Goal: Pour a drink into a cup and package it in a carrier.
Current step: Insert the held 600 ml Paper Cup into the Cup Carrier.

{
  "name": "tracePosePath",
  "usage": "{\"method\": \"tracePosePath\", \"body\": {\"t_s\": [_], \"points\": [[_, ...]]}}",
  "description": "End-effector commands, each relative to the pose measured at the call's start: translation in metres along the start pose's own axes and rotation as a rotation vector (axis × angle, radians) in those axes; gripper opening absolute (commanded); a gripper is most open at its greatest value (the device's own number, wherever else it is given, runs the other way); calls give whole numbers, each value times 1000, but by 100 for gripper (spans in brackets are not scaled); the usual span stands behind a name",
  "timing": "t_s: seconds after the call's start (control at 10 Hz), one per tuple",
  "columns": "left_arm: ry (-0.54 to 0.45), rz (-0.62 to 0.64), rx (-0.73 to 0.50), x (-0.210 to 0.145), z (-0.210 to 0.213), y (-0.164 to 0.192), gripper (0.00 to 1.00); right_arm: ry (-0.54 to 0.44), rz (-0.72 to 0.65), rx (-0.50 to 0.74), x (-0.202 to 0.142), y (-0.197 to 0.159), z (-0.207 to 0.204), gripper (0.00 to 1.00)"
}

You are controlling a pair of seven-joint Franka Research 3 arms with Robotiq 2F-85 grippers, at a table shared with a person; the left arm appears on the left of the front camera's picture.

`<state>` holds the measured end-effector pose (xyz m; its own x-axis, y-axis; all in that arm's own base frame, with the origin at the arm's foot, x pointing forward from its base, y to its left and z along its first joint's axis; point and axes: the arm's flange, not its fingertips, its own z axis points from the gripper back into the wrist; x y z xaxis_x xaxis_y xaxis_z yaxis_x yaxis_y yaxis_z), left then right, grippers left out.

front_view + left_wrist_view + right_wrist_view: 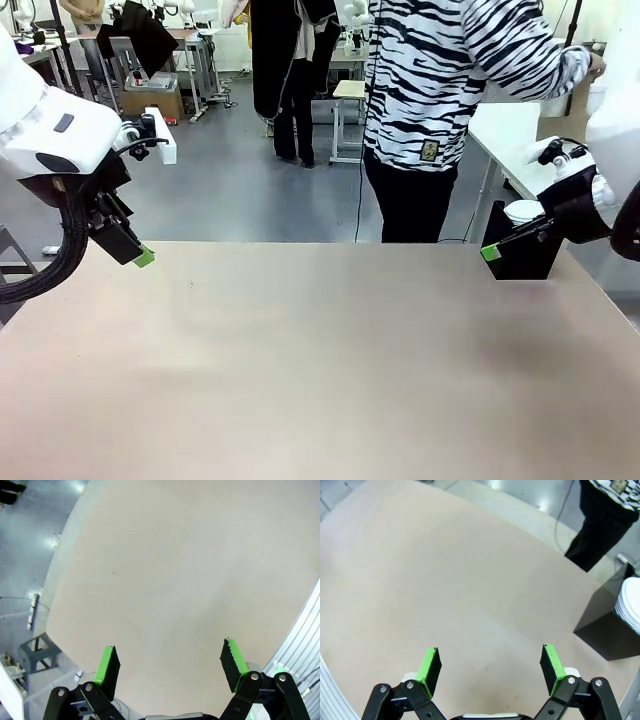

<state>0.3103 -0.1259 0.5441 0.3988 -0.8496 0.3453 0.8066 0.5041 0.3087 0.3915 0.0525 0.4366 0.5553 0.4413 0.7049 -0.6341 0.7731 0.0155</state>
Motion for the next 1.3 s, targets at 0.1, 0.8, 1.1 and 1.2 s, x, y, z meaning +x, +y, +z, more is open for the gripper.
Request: {"method": "tracePosePath", "body": {"t_s": [0.1,0.8,1.1,1.2], "points": [[12,-6,10,-2,0,1,100,-17,16,11,0,-3,2,100],[12,-6,10,-2,0,1,100,-17,16,11,0,-3,2,100],[12,-6,10,-2,0,1,100,-17,16,11,0,-3,2,100],[12,-6,10,-2,0,1,100,-17,16,11,0,-3,2,100]]}}
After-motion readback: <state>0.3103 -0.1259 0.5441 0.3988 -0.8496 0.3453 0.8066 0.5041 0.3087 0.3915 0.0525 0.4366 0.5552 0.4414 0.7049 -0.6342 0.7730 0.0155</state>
